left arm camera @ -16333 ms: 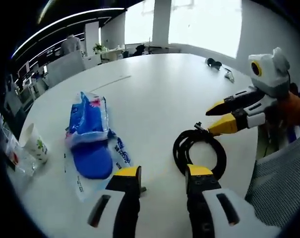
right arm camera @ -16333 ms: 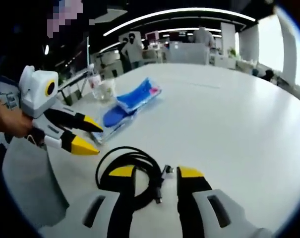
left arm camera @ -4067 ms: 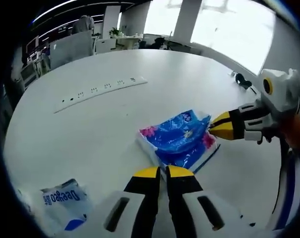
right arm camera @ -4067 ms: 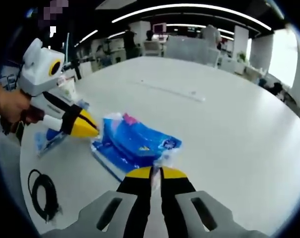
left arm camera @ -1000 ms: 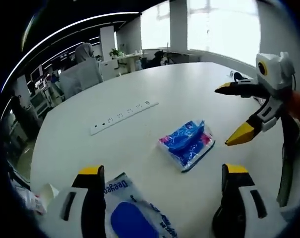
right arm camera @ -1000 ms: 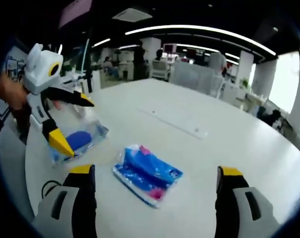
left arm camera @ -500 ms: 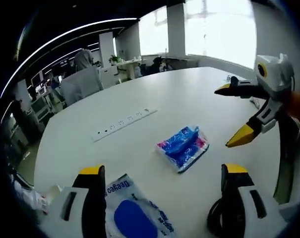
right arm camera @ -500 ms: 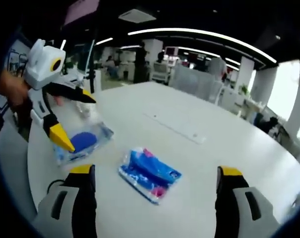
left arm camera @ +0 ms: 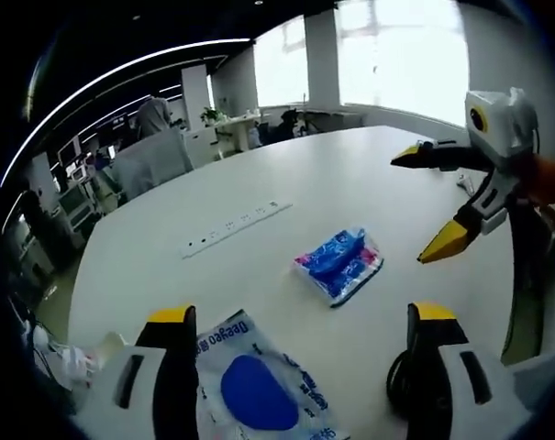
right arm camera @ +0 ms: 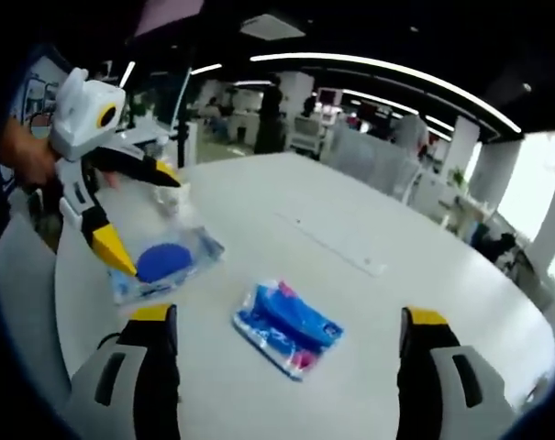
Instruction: Arrange the tabletop items into an orderly group along one side of the table until the central work area is clear of visible clutter.
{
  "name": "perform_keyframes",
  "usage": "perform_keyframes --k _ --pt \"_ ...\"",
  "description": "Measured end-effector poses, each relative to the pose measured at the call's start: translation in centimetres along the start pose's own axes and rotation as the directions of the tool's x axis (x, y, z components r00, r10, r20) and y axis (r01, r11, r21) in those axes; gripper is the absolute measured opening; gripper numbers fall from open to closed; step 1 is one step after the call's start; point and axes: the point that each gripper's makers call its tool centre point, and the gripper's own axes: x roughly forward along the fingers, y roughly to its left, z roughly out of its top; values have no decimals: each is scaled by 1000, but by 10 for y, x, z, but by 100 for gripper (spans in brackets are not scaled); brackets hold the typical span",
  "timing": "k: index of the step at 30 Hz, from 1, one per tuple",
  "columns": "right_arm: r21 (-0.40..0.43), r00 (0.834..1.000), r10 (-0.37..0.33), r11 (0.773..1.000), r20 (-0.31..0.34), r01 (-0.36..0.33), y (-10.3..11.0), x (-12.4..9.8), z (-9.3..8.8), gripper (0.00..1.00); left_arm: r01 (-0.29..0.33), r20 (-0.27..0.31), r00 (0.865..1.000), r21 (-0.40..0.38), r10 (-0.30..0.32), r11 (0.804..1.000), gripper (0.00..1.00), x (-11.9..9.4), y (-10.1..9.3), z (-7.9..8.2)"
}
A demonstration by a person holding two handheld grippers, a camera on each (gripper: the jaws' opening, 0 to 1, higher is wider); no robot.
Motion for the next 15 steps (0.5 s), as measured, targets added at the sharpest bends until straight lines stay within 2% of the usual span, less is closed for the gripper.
perform_keyframes --k 15 --pt "15 1000 -6 1000 -25 7 24 1 13 98 32 -12 999 -5 -32 999 94 -22 10 -25"
